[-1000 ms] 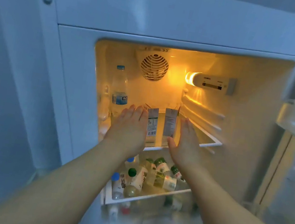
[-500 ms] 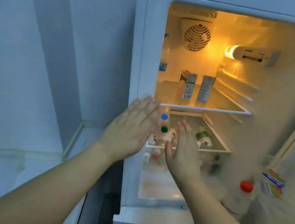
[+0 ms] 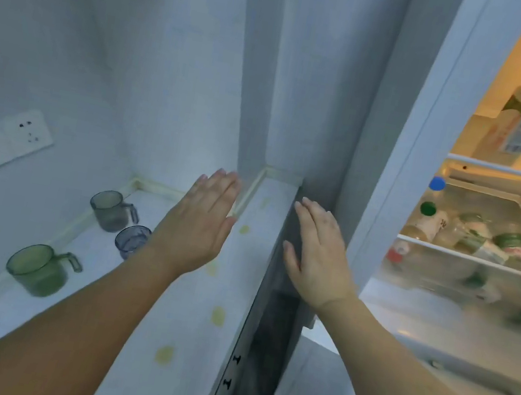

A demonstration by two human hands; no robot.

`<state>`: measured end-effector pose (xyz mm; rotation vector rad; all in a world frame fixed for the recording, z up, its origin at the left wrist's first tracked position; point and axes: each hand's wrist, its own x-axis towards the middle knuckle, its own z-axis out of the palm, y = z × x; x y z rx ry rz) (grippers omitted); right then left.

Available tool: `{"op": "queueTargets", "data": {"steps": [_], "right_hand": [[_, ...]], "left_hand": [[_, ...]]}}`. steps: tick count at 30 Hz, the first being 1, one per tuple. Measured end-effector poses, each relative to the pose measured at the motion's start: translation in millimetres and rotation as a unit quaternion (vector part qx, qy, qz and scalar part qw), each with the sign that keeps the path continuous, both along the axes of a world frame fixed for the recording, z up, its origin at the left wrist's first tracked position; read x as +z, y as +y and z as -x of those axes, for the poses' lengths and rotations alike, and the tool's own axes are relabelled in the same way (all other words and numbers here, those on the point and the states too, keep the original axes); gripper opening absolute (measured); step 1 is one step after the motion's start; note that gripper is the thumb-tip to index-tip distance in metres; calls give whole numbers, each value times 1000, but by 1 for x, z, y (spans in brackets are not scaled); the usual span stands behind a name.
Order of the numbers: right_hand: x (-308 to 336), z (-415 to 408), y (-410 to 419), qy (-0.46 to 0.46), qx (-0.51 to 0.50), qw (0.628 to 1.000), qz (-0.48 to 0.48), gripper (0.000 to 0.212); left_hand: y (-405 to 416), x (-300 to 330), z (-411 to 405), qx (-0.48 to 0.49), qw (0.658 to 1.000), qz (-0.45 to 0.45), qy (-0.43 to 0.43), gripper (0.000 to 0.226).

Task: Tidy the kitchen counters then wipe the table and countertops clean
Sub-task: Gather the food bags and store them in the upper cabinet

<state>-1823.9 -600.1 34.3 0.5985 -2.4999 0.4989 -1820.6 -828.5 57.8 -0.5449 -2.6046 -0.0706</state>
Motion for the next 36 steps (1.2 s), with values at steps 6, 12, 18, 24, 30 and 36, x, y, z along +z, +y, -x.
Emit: {"op": "queueTargets", "data": {"steps": [6,12,18,24,30,36], "right_hand": [[-17,-10,-60,-55,70,996,-21,60],[-21,-49,-99,-73,124,989,-25,61],[-2,-115,-114,-59,206,977,-11,60],[26,-189,-117,-43,264,964,5,61],[78,-274,-99,1,272,962,13,58],[128,-359,-60,61,241,968,21,59]], "left_hand": [[-56,-34,-42,85,994,-21,-59,57],[-91,-46,-108,166,981,-58,-84,58],[-89,-27,-211,264,956,-121,-44,60],[-70,9,-310,318,938,-132,-26,60],[-45,61,-391,326,938,-120,8,60],[-16,96,-466,291,948,-121,36,60]]}}
